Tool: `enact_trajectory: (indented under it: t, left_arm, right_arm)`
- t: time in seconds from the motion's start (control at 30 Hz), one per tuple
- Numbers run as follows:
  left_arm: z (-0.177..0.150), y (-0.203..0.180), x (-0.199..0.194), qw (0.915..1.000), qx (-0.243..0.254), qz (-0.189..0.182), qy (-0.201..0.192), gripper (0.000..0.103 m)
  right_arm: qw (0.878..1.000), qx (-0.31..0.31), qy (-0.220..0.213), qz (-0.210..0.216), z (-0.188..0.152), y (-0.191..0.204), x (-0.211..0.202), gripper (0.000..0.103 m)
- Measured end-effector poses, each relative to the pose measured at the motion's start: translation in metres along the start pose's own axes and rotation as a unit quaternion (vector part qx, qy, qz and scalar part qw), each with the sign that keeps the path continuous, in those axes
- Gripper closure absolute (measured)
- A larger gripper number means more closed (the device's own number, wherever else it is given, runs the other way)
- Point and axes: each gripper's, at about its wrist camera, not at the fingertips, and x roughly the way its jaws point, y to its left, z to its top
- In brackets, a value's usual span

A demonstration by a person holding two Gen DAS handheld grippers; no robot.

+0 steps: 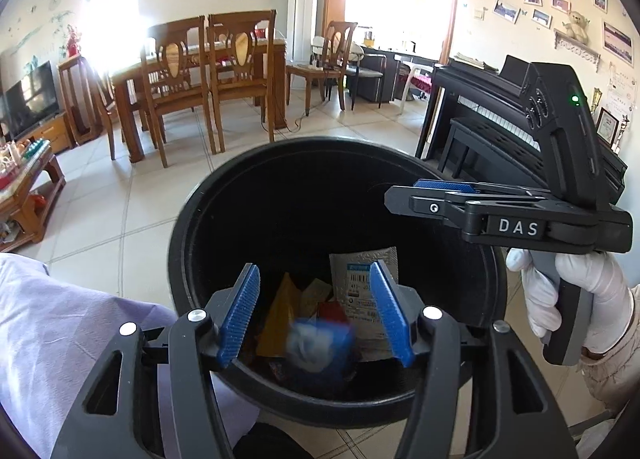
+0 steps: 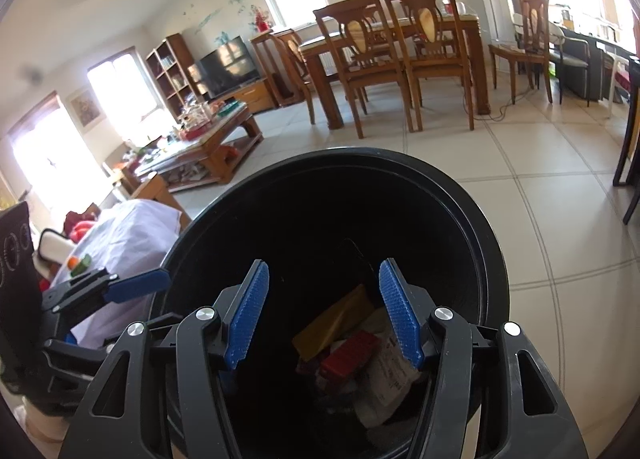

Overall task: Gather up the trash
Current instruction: 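Move both open tools back over the table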

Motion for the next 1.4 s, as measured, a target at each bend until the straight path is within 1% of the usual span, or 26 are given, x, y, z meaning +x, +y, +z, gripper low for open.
enact_trajectory:
  t: [0.2,0.23,0.27,0.3,0.4,0.57,0.7,0.87,0.9,0.93,1.2,1.3,1.37,1.4]
  left_arm:
    - [-0.003,0.01,-0.021,0.9998,-0.012,-0.002,-0.019,0.044]
    - [-0.004,0.014,-0.025,0.9996,-0.015,0.001,-0.022,0.041]
    - [-0.006,0.018,-0.031,0.9994,-0.019,0.005,-0.027,0.037]
    - [-0.009,0.024,-0.036,0.9992,-0.023,0.011,-0.032,0.035]
    - [-0.017,0.039,-0.05,0.9983,-0.036,0.023,-0.039,0.035]
    - [-0.033,0.072,-0.08,0.995,-0.067,0.053,-0.051,0.035]
    - [-0.045,0.102,-0.106,0.9905,-0.094,0.082,-0.059,0.035]
    - [-0.067,0.143,-0.14,0.9811,-0.133,0.122,-0.069,0.033]
    - [-0.073,0.152,-0.147,0.9784,-0.141,0.133,-0.071,0.03]
    - [-0.076,0.159,-0.154,0.9763,-0.147,0.141,-0.073,0.029]
    - [-0.104,0.212,-0.202,0.9582,-0.187,0.199,-0.086,0.029]
    - [-0.111,0.233,-0.217,0.9497,-0.202,0.223,-0.086,0.029]
    - [-0.123,0.255,-0.23,0.9427,-0.214,0.242,-0.082,0.024]
    - [-0.128,0.264,-0.235,0.9393,-0.219,0.252,-0.079,0.024]
  right_arm:
    - [1.0,-0.015,-0.002,0.003,0.006,0.022,-0.004,0.045]
    - [1.0,-0.017,-0.002,0.004,0.007,0.026,-0.003,0.045]
    - [1.0,-0.021,-0.002,0.006,0.008,0.033,-0.002,0.045]
    - [1.0,-0.024,-0.002,0.007,0.009,0.038,-0.002,0.045]
    - [0.999,-0.034,-0.002,0.015,0.013,0.059,0.002,0.04]
    - [0.997,-0.059,0.003,0.039,0.016,0.104,0.013,0.04]
    - [0.995,-0.082,0.009,0.064,0.017,0.146,0.026,0.04]
    - [0.988,-0.113,0.02,0.1,0.018,0.209,0.047,0.038]
    - [0.987,-0.119,0.022,0.107,0.018,0.223,0.052,0.037]
    - [0.985,-0.126,0.024,0.114,0.017,0.237,0.057,0.037]
    - [0.971,-0.165,0.047,0.165,0.013,0.33,0.095,0.037]
    - [0.965,-0.182,0.057,0.182,0.007,0.36,0.106,0.037]
    - [0.96,-0.194,0.065,0.191,0.003,0.378,0.115,0.037]
    - [0.958,-0.199,0.068,0.194,0.001,0.385,0.119,0.037]
